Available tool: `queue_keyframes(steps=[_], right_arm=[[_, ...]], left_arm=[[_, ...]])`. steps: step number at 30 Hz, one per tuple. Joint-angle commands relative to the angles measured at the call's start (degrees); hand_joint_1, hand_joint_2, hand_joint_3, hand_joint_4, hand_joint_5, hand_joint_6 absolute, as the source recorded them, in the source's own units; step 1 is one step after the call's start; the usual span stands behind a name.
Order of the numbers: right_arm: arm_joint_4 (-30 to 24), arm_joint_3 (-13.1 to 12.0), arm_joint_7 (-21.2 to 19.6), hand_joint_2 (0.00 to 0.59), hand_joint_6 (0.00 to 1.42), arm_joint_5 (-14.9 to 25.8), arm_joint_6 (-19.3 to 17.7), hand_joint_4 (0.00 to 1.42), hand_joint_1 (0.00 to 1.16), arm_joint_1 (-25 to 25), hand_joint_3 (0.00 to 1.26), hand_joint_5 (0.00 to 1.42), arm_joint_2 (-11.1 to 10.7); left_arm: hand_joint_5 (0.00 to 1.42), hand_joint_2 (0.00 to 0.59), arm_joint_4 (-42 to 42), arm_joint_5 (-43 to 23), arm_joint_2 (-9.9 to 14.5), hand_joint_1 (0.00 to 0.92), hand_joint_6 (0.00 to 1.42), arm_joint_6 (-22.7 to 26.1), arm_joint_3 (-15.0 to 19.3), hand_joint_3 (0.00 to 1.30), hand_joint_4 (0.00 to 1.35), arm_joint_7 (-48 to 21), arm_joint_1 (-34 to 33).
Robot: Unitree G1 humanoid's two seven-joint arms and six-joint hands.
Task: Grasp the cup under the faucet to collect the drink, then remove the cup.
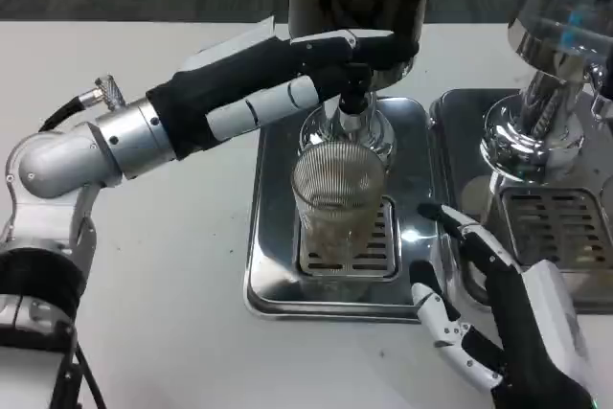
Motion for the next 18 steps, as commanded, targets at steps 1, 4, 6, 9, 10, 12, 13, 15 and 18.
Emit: queue_keyframes(steps=[1,4,6,9,10,12,13,15,18], right_arm=[[0.3,-0.6,0.3,0.446,0.23,0.8,-0.5,0.19,0.41,-0.5,0.25,0.18,0.0],[0.5,-0.7,0.2,0.446,0.23,1.3,-1.3,0.19,0.41,-0.5,0.25,0.18,0.0],[0.5,-0.8,0.1,0.446,0.23,1.6,-1.7,0.19,0.41,-0.5,0.25,0.18,-0.1],[0.4,-1.0,0.7,0.441,0.22,2.3,-2.1,0.17,0.40,-0.9,0.22,0.17,-0.4],[0.4,-1.0,0.9,0.430,0.21,2.5,-2.1,0.16,0.41,-0.9,0.21,0.16,-0.5],[1.0,-1.2,2.0,0.402,0.20,4.1,-2.6,0.13,0.41,-1.4,0.19,0.14,-0.7],[1.3,-1.3,2.4,0.384,0.19,4.7,-2.9,0.11,0.41,-1.6,0.18,0.13,-0.7],[2.2,-1.6,3.9,0.342,0.18,6.9,-3.6,0.09,0.44,-2.4,0.15,0.10,-0.9],[3.5,-2.0,6.4,0.285,0.15,10.1,-4.4,0.05,0.49,-3.4,0.09,0.06,-1.1]], left_arm=[[0.08,0.208,0.6,5.4,1.0,0.000,0.02,-2.0,-3.0,0.17,0.05,0.3,2.6],[0.08,0.208,0.6,7.0,1.4,0.000,0.02,-4.1,-3.9,0.17,0.04,1.7,2.8],[0.07,0.207,0.8,8.0,1.6,0.000,0.02,-5.4,-4.6,0.17,0.04,2.9,2.8],[0.07,0.200,0.9,9.0,1.9,0.000,0.02,-7.1,-5.5,0.16,0.03,4.4,2.9],[0.07,0.200,0.9,9.4,2.0,0.000,0.02,-7.8,-5.8,0.16,0.03,5.0,2.9],[0.06,0.199,0.8,10.1,2.2,0.000,0.02,-8.9,-6.2,0.16,0.03,6.0,3.0],[0.06,0.198,0.9,10.3,2.2,0.000,0.02,-9.2,-6.4,0.16,0.03,6.3,3.0],[0.06,0.198,1.0,10.7,2.3,0.000,0.02,-9.6,-6.8,0.16,0.02,7.0,3.0],[0.06,0.198,1.0,10.8,2.6,0.000,0.02,-10.2,-7.3,0.16,0.02,7.9,3.2]])
